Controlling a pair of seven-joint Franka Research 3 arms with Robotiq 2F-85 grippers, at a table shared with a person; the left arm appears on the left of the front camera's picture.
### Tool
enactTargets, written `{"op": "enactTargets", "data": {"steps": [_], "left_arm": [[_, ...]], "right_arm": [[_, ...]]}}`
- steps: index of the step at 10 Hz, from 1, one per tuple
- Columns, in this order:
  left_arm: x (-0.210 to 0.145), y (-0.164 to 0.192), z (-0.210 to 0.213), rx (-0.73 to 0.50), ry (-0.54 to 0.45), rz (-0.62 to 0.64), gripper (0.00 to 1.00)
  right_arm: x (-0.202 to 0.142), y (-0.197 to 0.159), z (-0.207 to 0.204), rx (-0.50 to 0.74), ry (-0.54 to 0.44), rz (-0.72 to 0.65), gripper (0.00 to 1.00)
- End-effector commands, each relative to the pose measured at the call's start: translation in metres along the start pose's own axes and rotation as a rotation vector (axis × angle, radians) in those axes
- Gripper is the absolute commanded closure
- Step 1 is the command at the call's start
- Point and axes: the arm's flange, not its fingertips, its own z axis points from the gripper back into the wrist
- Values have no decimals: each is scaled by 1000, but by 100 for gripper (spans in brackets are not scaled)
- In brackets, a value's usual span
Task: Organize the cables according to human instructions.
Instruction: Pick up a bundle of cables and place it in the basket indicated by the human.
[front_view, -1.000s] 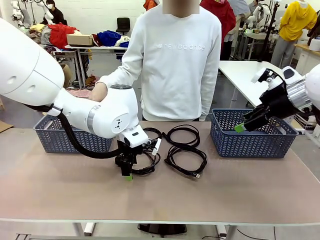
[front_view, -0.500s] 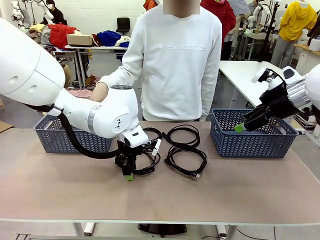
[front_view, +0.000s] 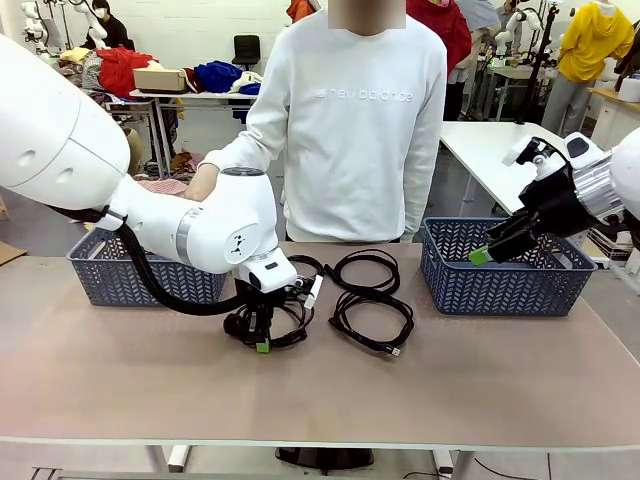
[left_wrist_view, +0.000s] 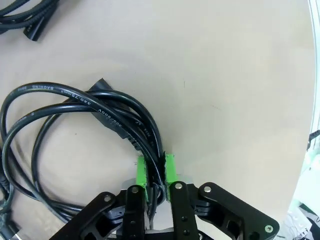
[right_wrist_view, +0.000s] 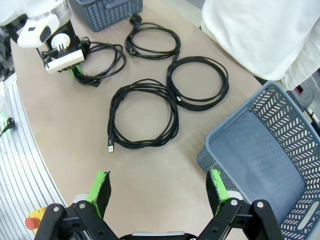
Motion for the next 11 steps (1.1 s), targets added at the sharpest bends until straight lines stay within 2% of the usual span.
{"op": "enactTargets", "data": {"steps": [1,3,5,7,9,11], "left_arm": [[-5,-2,2,-30,-6,-3,100],[-1,-12,15,-45,-22,-18,100],[9,-30,51,-1,-53,-31,100],[19,-35,95,60,-41,-11,100],[17,-21,141,102,-17,-5,100],[-4,-5,173,131,-7,28,100]], "right_arm": [[-1,-2,-1,11,-14,1,0],[-1,-2,-1,11,-14,1,0],[-1,-2,-1,11,-14,1,0],[-1,-2,-1,11,-14,1,0],[-1,-2,-1,11,-14,1,0],[-1,-2,-1,11,-14,1,0]]}}
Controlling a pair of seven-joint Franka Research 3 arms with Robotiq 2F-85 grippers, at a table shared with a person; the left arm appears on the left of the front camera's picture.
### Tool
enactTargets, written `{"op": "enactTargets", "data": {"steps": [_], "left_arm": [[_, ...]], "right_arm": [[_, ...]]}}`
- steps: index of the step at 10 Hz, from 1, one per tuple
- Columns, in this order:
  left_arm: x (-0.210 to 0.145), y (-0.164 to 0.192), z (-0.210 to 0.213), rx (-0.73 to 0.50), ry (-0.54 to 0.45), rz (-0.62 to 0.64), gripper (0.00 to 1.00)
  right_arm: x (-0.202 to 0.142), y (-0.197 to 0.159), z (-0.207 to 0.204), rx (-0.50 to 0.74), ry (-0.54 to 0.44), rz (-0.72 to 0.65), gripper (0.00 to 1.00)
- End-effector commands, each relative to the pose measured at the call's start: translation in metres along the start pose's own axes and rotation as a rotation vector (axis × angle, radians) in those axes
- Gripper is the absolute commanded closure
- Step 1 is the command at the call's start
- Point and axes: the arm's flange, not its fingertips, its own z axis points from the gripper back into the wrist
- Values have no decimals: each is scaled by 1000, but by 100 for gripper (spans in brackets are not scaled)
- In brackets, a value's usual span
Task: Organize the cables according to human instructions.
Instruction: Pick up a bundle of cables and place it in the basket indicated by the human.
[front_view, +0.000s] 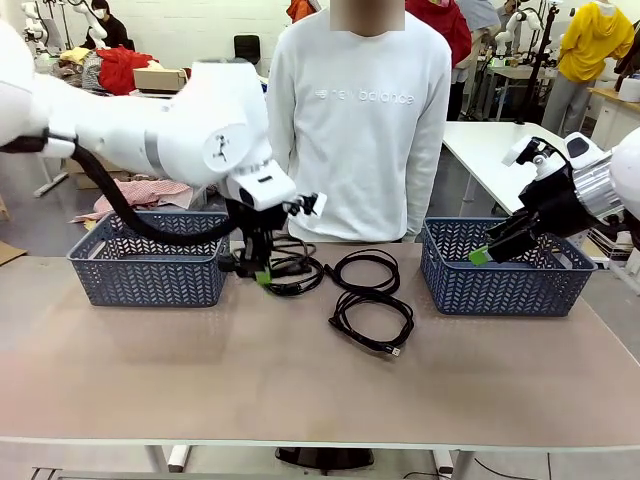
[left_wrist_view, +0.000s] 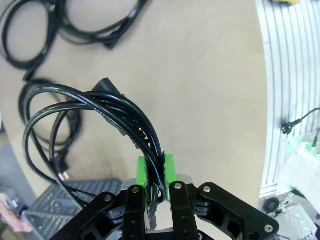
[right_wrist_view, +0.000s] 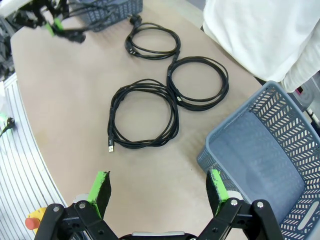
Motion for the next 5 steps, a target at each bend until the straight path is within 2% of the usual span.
{"op": "enactTargets", "data": {"steps": [1,5], "left_arm": [[-26,22,15,1,6,49,100],[-74,45,36,26,-68,125,100]], "right_arm": [[-1,-2,-1,11,-14,0,0],[-1,-2,-1,11,-14,0,0]]}}
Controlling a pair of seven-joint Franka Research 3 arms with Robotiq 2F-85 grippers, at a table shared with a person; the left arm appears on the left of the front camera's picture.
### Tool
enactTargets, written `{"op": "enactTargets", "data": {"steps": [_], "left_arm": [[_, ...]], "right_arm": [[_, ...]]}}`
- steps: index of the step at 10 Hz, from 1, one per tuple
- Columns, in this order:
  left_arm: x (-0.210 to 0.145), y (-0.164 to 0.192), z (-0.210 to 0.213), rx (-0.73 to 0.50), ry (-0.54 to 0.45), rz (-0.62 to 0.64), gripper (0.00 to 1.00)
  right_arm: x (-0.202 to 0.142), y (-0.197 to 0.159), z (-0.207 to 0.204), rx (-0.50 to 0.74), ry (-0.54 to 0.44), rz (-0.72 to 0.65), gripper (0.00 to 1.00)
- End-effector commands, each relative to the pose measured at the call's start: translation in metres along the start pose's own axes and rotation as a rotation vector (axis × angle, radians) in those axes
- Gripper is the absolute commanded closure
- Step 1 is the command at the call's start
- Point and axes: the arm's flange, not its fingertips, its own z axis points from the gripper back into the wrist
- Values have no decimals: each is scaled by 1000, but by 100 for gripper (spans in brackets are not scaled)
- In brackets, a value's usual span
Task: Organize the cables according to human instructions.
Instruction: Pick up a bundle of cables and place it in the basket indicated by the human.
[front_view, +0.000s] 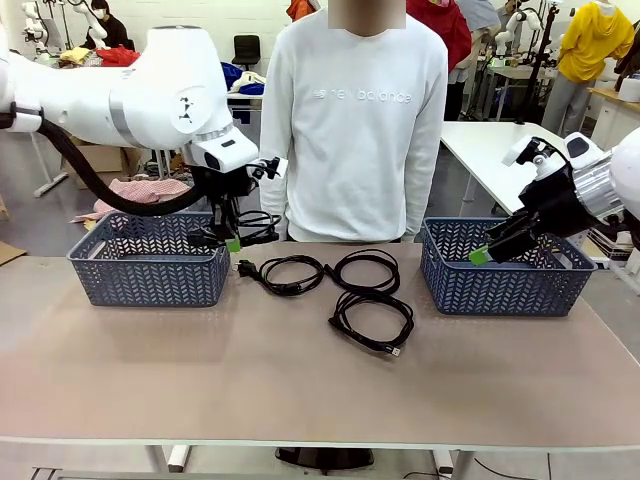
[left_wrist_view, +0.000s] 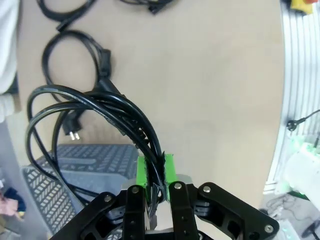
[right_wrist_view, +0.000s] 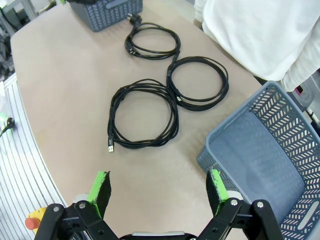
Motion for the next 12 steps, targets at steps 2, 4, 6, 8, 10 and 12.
{"op": "enactTargets", "data": {"steps": [2,4,6,8,10,12], "left_arm": [[-16,16,10,7,-72,48,100],[-8,5,4,4,-12,18,100],[-8,5,4,4,-12,18,100],[-6,5,1,-4,-21,23,84],[-40,15,-1,72,-4,47,84],[-68,24,6,122,37,84,84]], "right_arm": [[-1,-2,-1,11,-14,1,0],[-1,-2,-1,11,-14,1,0],[-1,-2,-1,11,-14,1,0],[-1,-2,-1,11,-14,1,0],[-1,-2,-1,11,-14,1,0],[-1,-2,-1,11,-14,1,0]]}}
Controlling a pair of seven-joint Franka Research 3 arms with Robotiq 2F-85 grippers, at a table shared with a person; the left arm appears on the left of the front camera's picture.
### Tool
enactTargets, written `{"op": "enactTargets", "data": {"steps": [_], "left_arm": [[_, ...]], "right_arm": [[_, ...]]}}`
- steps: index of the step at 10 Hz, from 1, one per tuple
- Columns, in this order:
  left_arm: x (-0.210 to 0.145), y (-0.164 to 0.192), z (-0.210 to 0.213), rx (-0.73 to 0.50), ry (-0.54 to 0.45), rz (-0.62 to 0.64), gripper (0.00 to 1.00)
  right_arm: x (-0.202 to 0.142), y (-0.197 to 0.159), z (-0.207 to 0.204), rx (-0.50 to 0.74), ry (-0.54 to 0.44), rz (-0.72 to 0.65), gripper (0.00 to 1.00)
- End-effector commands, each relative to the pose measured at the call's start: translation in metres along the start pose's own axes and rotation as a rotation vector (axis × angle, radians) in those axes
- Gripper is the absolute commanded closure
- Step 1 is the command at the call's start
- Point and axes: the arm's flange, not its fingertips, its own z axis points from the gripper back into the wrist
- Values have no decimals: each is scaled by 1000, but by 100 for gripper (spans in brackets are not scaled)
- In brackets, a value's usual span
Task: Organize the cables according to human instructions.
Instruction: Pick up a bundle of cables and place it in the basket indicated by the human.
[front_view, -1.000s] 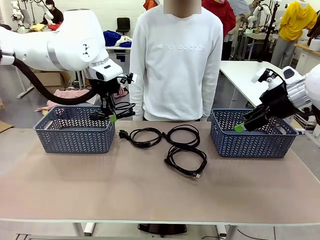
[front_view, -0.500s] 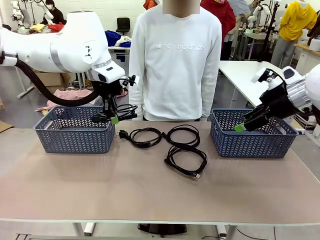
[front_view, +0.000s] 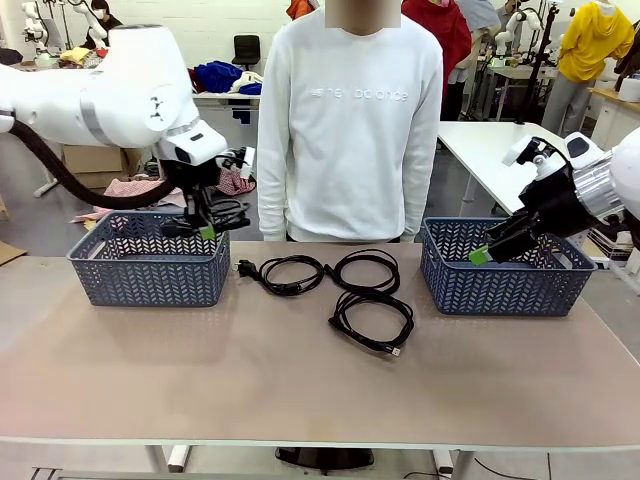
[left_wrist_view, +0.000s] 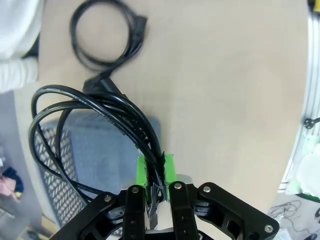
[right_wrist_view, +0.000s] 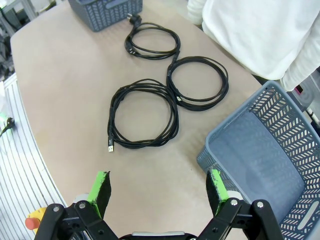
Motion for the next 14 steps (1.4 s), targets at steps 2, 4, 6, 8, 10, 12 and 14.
{"op": "enactTargets", "data": {"steps": [2,4,6,8,10,12,14], "left_arm": [[-40,9,1,58,37,28,84],[-62,24,-7,58,49,42,84],[-77,39,-20,60,73,37,84],[-82,54,-30,67,89,36,84],[-80,66,-42,67,89,31,84],[-78,74,-51,66,88,47,84],[-80,74,-55,55,86,57,84]], "right_arm": [[-1,-2,-1,11,-14,1,0],[-1,-2,-1,11,-14,1,0],[-1,-2,-1,11,-14,1,0],[-1,-2,-1,11,-14,1,0],[-1,-2,-1,11,-14,1,0],[-1,-2,-1,11,-14,1,0],[-1,-2,-1,11,-14,1,0]]}}
